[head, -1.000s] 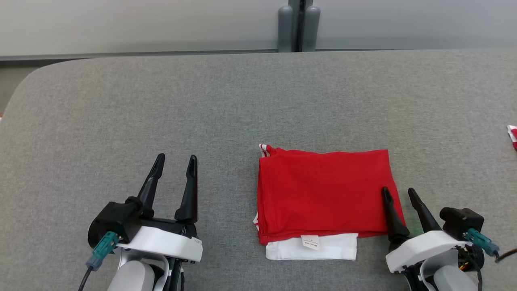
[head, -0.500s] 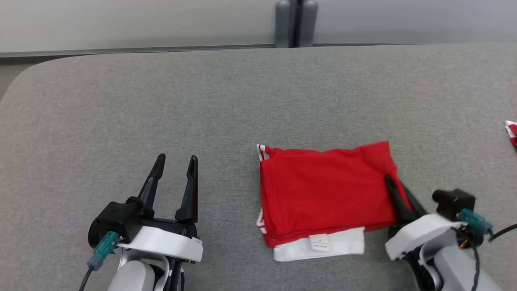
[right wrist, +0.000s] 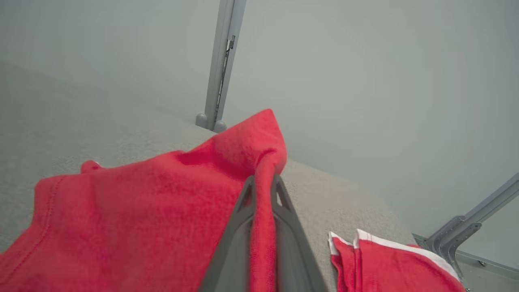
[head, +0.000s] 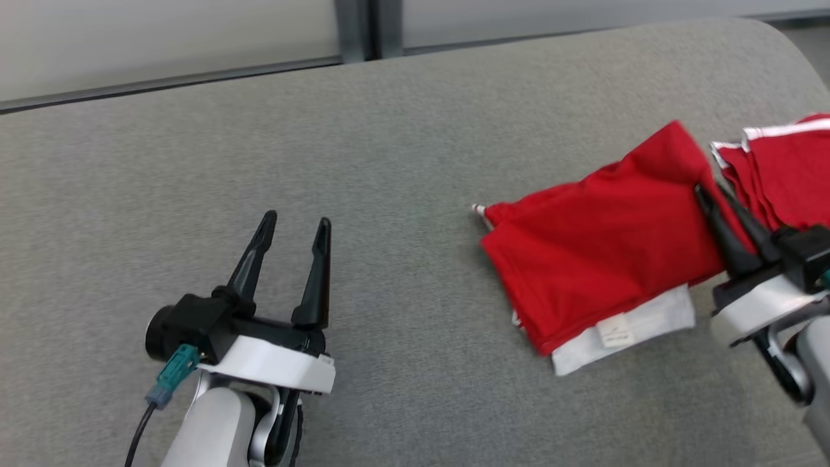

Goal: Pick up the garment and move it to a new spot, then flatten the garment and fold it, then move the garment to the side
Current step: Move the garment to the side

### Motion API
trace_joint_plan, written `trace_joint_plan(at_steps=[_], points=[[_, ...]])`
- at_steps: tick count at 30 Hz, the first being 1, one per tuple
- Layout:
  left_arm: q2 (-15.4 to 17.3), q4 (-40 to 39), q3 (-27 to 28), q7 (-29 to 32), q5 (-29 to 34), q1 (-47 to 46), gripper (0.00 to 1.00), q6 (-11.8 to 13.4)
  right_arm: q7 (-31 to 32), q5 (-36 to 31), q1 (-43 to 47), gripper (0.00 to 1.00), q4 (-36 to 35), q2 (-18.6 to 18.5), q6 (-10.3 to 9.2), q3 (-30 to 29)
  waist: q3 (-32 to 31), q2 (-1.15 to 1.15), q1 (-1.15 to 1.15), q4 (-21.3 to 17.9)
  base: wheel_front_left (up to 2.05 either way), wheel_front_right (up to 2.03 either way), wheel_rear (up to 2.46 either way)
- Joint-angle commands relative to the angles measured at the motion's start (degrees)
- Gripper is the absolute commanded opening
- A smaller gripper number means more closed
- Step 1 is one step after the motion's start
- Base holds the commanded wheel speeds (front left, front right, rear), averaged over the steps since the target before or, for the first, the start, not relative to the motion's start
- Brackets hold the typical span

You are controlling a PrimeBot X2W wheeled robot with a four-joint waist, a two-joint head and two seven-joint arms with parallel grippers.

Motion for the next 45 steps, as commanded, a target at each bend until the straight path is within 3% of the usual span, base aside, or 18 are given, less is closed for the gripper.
trace_joint_plan(at_steps=[1,9,16,22,29,36,37,45], points=[[0.2,-0.3,-0.1,-0.1,0.7,-1.1,1.0,-0.2,0.0,0.4,-1.2,0.0,-0.3,-0.8,-0.03,0.5,2.7,0.0,0.0,-2.9,0.0,0.0,0.0],[0.2,-1.3,-2.1,-0.1,3.7,-7.1,1.0,-1.0,0.0,-0.9,-9.6,0.0,1.2,-10.5,-0.06,2.2,9.3,0.0,0.0,-7.9,0.0,0.0,0.0],[0.3,-2.0,-2.6,-0.1,6.6,-11.5,1.0,-1.8,0.0,-3.1,-15.0,0.0,6.5,-14.4,-0.06,-4.7,15.1,0.0,0.0,-9.5,0.0,0.0,0.0],[0.3,-2.6,-2.7,-0.1,7.9,-14.0,1.0,-2.3,0.0,-5.4,-17.4,0.0,11.6,-15.3,-0.06,-10.1,18.8,0.0,0.0,-9.4,0.0,0.0,0.0],[0.3,-2.4,-2.4,-0.1,8.8,-15.2,1.0,-2.5,0.0,-8.6,-17.3,0.0,11.7,-15.3,-0.06,-15.4,21.2,0.0,0.0,-8.9,0.0,0.0,0.0],[0.4,-1.6,-2.0,0.0,9.4,-14.8,1.0,-2.7,0.0,-9.6,-16.9,0.0,17.9,-13.0,-0.06,-19.7,21.9,0.0,0.0,-9.0,0.0,0.0,0.0],[0.4,-1.5,-2.0,0.0,9.3,-14.8,1.0,-2.8,0.0,-9.6,-17.5,1.0,19.7,-12.6,-0.06,-20.2,21.8,0.0,0.0,-9.0,0.0,0.0,0.0],[0.3,-0.8,-2.7,0.0,7.8,-15.0,1.0,-2.5,0.0,-8.6,-18.5,1.0,17.2,-11.3,-0.06,-20.4,20.0,0.0,0.0,-8.4,0.0,0.0,0.0]])
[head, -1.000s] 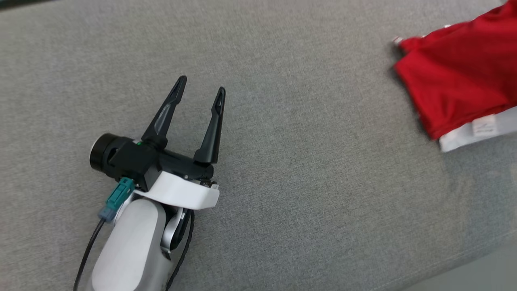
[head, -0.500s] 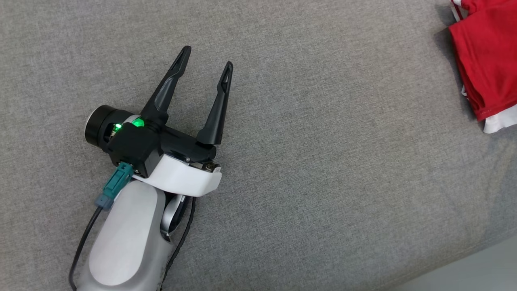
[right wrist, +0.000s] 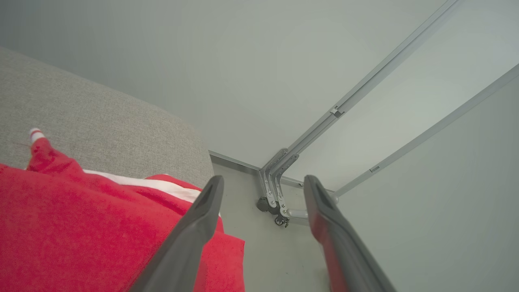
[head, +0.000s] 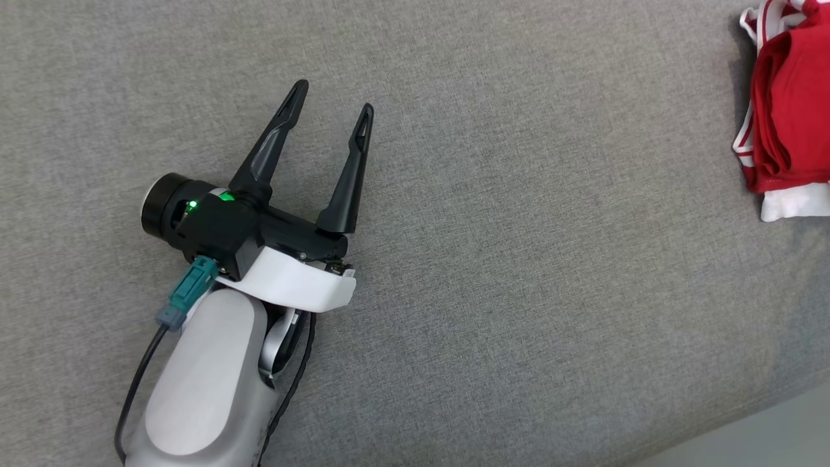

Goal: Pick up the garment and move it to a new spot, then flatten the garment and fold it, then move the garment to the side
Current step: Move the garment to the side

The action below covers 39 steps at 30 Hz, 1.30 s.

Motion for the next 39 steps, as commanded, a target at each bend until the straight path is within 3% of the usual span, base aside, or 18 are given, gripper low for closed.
trace_joint_plan(at_steps=[1,11,19,25,29,39], points=[[0.5,0.5,-0.1,0.0,-0.7,0.2,1.0,0.3,0.0,0.1,0.6,1.0,-1.3,0.3,-0.12,-0.3,-1.1,0.0,0.0,0.5,0.0,0.0,0.0],[0.4,-0.7,0.0,0.0,-5.4,3.3,1.0,2.3,0.0,2.7,4.4,1.0,-15.9,4.8,-0.12,2.4,-10.0,0.0,0.0,4.9,0.0,0.0,0.0],[0.3,-2.2,1.1,0.0,-8.4,9.0,1.0,3.9,0.0,7.2,13.4,1.0,-27.4,11.6,-0.11,1.6,-19.5,0.0,0.0,11.6,0.0,0.0,0.0],[0.4,-3.3,2.8,0.0,-8.1,12.5,1.0,5.3,0.0,7.8,19.8,1.0,-30.8,15.6,-0.11,0.7,-23.0,0.0,0.0,14.9,0.0,0.0,0.0],[0.3,-3.2,3.7,0.0,-7.6,15.6,1.0,5.7,0.0,7.6,25.1,1.0,-31.8,20.8,-0.07,-1.1,-24.9,0.0,0.0,16.4,0.0,0.0,0.0],[0.4,0.5,5.0,0.0,-5.2,21.8,1.0,7.4,0.0,4.6,37.1,1.0,-33.1,30.5,-0.07,-2.3,-28.0,0.0,0.0,17.2,0.0,0.0,0.0]])
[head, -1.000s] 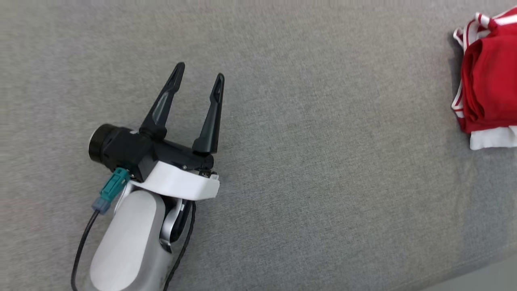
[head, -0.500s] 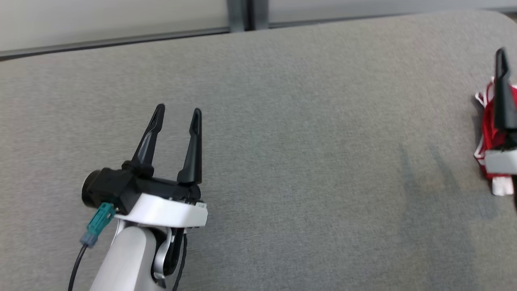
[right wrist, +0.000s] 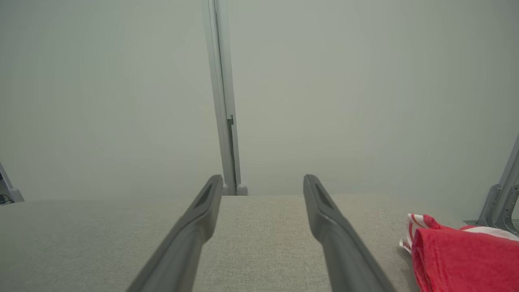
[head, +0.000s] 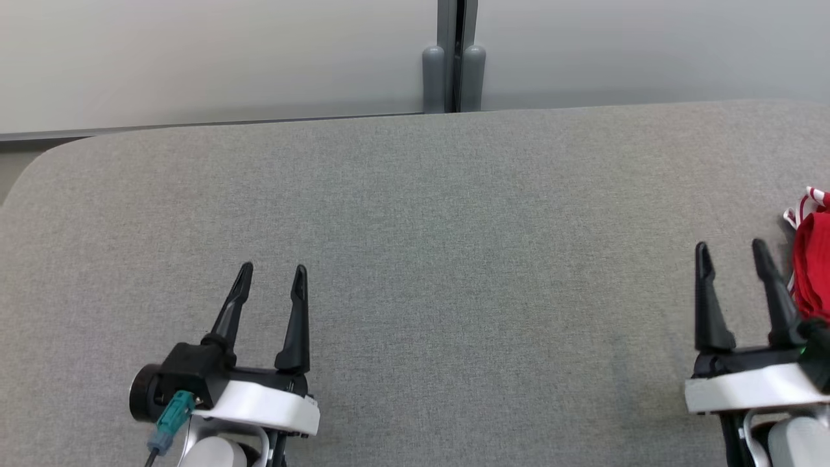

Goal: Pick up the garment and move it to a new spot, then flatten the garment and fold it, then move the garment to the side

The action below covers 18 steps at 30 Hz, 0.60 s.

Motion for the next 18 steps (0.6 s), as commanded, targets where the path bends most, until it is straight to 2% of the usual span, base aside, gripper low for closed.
trace_joint_plan(at_steps=[1,6,16,18], points=[[0.2,0.5,0.3,-0.1,0.4,0.6,1.0,0.4,0.0,-0.4,0.4,1.0,-0.4,0.1,-0.02,-0.3,-0.2,0.0,0.0,0.0,0.0,0.0,0.0],[0.3,0.3,0.0,-0.1,1.0,1.6,1.0,1.1,0.0,-1.2,2.2,1.0,-0.8,2.3,-0.01,-1.2,-0.4,0.0,0.0,-0.3,0.0,0.0,0.0],[0.2,0.2,0.1,-0.1,0.6,1.5,1.0,2.3,0.0,-1.0,2.0,1.0,-1.0,2.8,-0.01,-0.5,-0.2,0.0,0.0,-0.5,0.0,0.0,0.0],[0.2,0.8,0.2,-0.1,-1.1,1.6,1.0,2.2,0.0,-1.1,1.9,1.0,-0.9,2.8,-0.01,-0.3,-0.2,0.0,0.0,-0.5,0.0,0.0,0.0]])
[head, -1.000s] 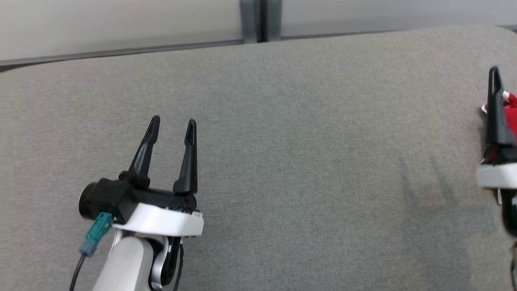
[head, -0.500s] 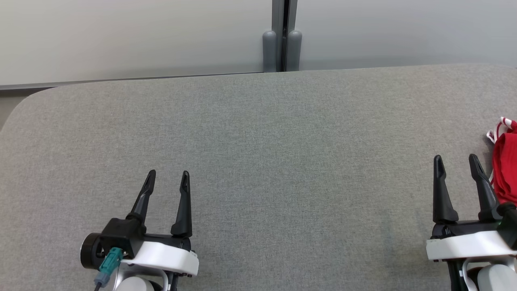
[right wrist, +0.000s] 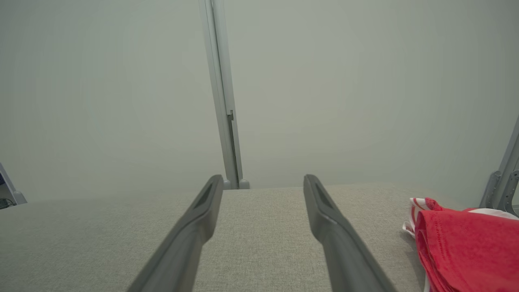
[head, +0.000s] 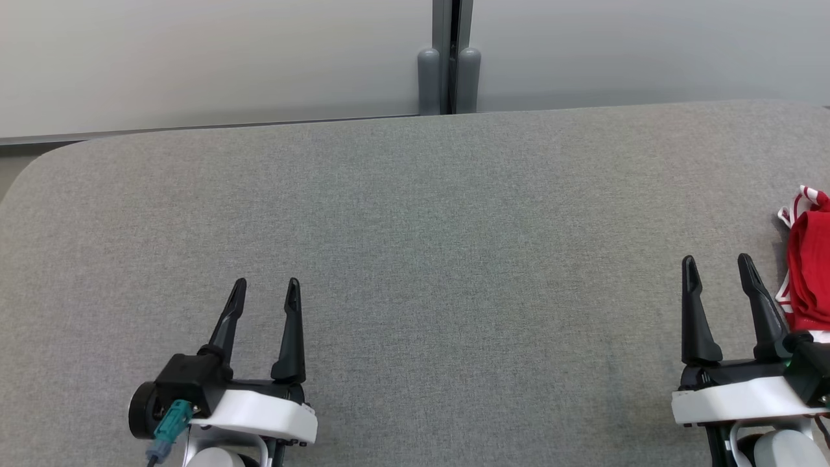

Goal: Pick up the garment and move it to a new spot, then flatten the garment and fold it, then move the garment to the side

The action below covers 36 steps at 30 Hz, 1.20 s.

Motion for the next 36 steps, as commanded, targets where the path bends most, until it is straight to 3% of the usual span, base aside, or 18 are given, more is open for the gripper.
trace_joint_plan(at_steps=[1,8,21,36], points=[[0.2,0.3,0.4,-0.1,-1.9,-0.1,1.0,-0.2,0.0,-0.2,-0.2,1.0,-0.1,-0.1,0.0,0.1,0.0,0.0,0.0,0.0,0.0,0.0,0.0],[0.2,-0.6,0.4,-0.1,-1.1,-0.2,1.0,-2.3,0.0,0.3,-0.3,1.0,-0.5,-0.2,0.0,0.9,-0.1,0.0,0.0,0.0,0.0,0.0,0.0],[0.2,-1.4,1.2,-0.1,-0.8,0.7,1.0,-1.2,0.0,0.9,-0.5,1.0,-0.3,-0.6,0.0,1.8,0.1,0.0,0.0,-0.1,0.0,0.0,0.0],[0.2,-0.4,2.3,-0.1,-2.9,0.3,1.0,-2.4,0.0,0.2,-0.8,1.0,-0.6,-0.5,0.0,1.6,0.9,0.0,0.0,-0.4,0.0,0.0,0.0]])
